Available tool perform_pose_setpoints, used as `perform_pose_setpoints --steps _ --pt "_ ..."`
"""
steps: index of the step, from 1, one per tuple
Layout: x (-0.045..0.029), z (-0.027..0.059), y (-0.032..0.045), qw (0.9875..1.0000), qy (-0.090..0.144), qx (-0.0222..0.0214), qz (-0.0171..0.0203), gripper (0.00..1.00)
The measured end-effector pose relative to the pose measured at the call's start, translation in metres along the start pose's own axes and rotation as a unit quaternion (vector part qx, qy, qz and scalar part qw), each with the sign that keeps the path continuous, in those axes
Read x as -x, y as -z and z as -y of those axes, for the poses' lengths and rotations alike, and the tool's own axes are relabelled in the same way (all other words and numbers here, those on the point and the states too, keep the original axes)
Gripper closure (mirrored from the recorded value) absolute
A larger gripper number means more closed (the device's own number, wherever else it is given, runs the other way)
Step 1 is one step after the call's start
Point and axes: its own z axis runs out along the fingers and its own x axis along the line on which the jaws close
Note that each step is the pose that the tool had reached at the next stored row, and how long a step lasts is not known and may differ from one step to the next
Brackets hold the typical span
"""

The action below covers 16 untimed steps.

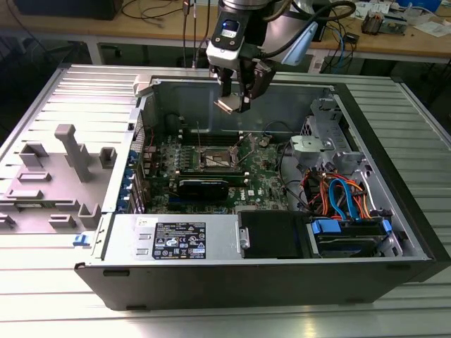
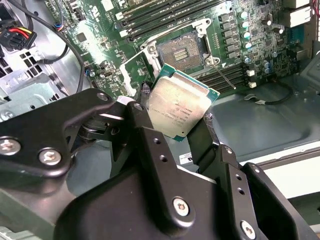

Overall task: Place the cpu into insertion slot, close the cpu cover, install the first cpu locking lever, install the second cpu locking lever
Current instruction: 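Place the cpu into insertion slot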

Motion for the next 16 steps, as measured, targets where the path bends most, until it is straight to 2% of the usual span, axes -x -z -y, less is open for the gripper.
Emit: perform_pose_setpoints --steps 16 --pt "-0.0005 0.0007 -0.0008 0.9992 -0.040 0.0006 0.0010 0.45"
